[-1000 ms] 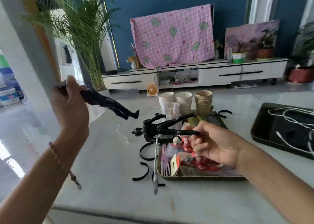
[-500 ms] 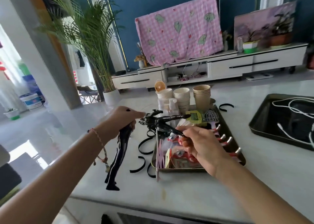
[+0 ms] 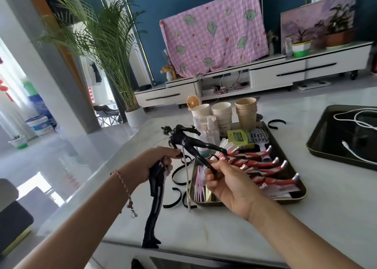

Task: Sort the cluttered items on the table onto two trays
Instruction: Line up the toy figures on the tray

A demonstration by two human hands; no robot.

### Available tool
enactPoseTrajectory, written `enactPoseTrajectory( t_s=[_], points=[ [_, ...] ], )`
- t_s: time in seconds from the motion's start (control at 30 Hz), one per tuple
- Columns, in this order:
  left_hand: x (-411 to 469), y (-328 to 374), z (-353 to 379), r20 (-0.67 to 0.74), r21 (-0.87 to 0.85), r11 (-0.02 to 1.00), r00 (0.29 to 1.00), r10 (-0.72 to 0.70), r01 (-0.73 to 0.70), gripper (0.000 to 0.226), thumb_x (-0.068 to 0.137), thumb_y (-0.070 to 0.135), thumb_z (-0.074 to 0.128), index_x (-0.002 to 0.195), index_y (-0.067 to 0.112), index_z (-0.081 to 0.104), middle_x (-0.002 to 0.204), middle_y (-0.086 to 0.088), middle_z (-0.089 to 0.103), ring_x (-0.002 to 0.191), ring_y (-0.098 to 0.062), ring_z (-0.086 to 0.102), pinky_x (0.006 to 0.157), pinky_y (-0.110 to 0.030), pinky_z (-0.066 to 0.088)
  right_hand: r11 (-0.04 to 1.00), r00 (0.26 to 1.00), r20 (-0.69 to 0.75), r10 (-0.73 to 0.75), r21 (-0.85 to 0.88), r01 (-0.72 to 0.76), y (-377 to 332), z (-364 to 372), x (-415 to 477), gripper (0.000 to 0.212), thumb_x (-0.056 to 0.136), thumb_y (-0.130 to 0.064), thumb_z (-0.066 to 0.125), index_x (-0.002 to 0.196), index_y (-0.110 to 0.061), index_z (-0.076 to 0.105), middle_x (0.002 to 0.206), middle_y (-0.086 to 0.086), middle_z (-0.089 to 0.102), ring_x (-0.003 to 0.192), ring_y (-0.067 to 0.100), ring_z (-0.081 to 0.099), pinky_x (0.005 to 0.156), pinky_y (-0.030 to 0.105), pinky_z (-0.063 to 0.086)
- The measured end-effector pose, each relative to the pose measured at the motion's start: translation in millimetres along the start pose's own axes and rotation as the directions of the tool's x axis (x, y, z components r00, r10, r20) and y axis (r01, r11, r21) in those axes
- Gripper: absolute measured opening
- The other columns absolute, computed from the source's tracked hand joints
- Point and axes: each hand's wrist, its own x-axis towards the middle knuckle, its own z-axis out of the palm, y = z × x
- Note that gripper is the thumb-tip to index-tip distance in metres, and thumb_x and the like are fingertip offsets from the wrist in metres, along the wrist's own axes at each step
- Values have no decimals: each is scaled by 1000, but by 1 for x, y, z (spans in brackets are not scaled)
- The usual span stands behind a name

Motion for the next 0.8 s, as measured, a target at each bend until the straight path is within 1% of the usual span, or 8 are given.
enactPoseTrajectory(
  t_s=[0.13, 0.23, 0.4, 0.5, 0.6, 0.67, 0.73, 0.8],
  points=[
    [-2, 2, -5, -155, 158, 978, 975, 159, -134, 17, 83, 14, 67, 77, -1, 62, 39, 0, 45, 37, -13, 43, 42, -19, 42, 999, 999, 28, 34, -11, -34, 5, 6, 4, 11, 95, -3, 41, 98, -1, 51, 63, 9, 52, 54, 13, 46, 40, 17, 41],
    [-1, 6, -9, -301, 462, 852, 860, 412, -246, 28, 79, 20, 70, 62, 2, 59, 48, -6, 50, 46, -19, 43, 56, -27, 42, 998, 999, 38, 40, -51, -38, 10, 12, 10, 15, 97, -8, 43, 102, 1, 54, 68, 13, 59, 53, 14, 52, 42, 19, 46],
    [-20, 24, -9, -226, 711, 572, 638, 736, -409, 27, 76, 10, 62, 57, -8, 56, 50, -12, 46, 46, -18, 38, 51, -27, 38, 991, 988, 141, 57, -132, -38, 20, 21, 15, 17, 95, -4, 46, 94, 2, 62, 73, 13, 63, 57, 14, 56, 49, 19, 51],
    [-20, 34, -12, -209, 776, 474, 539, 816, -417, 17, 75, 7, 59, 63, -5, 59, 58, -13, 57, 52, -18, 45, 55, -28, 45, 982, 986, 164, 31, -187, 0, 25, 26, 17, 16, 92, 4, 48, 91, -2, 64, 70, 9, 63, 53, 9, 58, 53, 17, 52],
    [1, 25, -23, -301, 686, 650, 685, 664, -328, 20, 78, 10, 62, 60, 4, 57, 50, -5, 53, 43, -14, 47, 49, -22, 42, 974, 987, 159, -23, -220, 58, 31, 29, 20, 19, 91, 9, 47, 92, -1, 63, 74, 10, 63, 60, 12, 62, 63, 18, 56],
    [13, 6, -36, -324, 676, 704, 771, 549, -218, 25, 81, 11, 63, 58, 8, 54, 47, -4, 51, 39, -12, 45, 46, -20, 41, 911, 986, 139, -94, -387, 142, 35, 27, 25, 19, 92, 7, 47, 101, -2, 62, 85, 10, 63, 77, 16, 64, 76, 21, 56],
    [17, -16, -50, -313, 748, 657, 823, 475, -94, 25, 85, 15, 62, 63, 7, 54, 49, -4, 48, 41, -12, 42, 44, -19, 39, 636, 961, 187, -204, -721, 276, 39, 21, 28, 25, 94, -2, 48, 115, -9, 59, 103, 5, 63, 98, 15, 60, 84, 18, 50],
    [15, -33, -66, -348, 762, 647, 836, 424, -11, 27, 85, 16, 62, 61, 6, 54, 49, -4, 47, 43, -14, 41, 44, -19, 38, 285, 922, 344, -178, -879, 383, 49, 18, 26, 32, 96, -17, 48, 127, -20, 53, 121, 0, 56, 114, 11, 53, 88, 14, 42]
  ],
)
